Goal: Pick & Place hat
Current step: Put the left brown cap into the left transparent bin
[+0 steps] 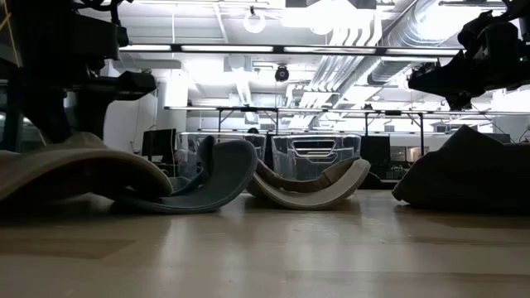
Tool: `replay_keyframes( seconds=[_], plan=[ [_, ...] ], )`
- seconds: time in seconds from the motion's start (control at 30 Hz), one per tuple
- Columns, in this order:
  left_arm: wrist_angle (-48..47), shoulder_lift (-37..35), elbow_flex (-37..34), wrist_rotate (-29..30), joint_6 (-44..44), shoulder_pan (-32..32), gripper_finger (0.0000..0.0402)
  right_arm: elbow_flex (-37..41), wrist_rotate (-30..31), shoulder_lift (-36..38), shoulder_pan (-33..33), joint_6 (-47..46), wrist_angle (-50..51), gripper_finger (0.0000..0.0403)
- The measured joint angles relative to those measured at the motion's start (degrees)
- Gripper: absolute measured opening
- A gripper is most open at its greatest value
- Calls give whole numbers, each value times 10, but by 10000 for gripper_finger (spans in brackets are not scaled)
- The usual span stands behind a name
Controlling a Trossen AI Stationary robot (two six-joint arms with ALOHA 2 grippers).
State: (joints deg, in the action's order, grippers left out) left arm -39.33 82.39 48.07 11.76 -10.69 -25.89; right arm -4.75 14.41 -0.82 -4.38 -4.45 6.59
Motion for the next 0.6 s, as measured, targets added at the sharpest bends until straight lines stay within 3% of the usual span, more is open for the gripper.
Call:
replay_keyframes(
  seconds=[0.1, 0.27, 0.6],
  plan=[
    [0, 0, 0, -1, 0, 0, 8, 0, 0, 0, 0, 0, 0, 0],
    [-23, -5, 15, -5, 1, 0, 4, 0, 0, 0, 0, 0, 0, 0],
    [-111, -5, 136, -35, 8, 0, 0, 0, 0, 0, 0, 0, 0, 0]
  ],
)
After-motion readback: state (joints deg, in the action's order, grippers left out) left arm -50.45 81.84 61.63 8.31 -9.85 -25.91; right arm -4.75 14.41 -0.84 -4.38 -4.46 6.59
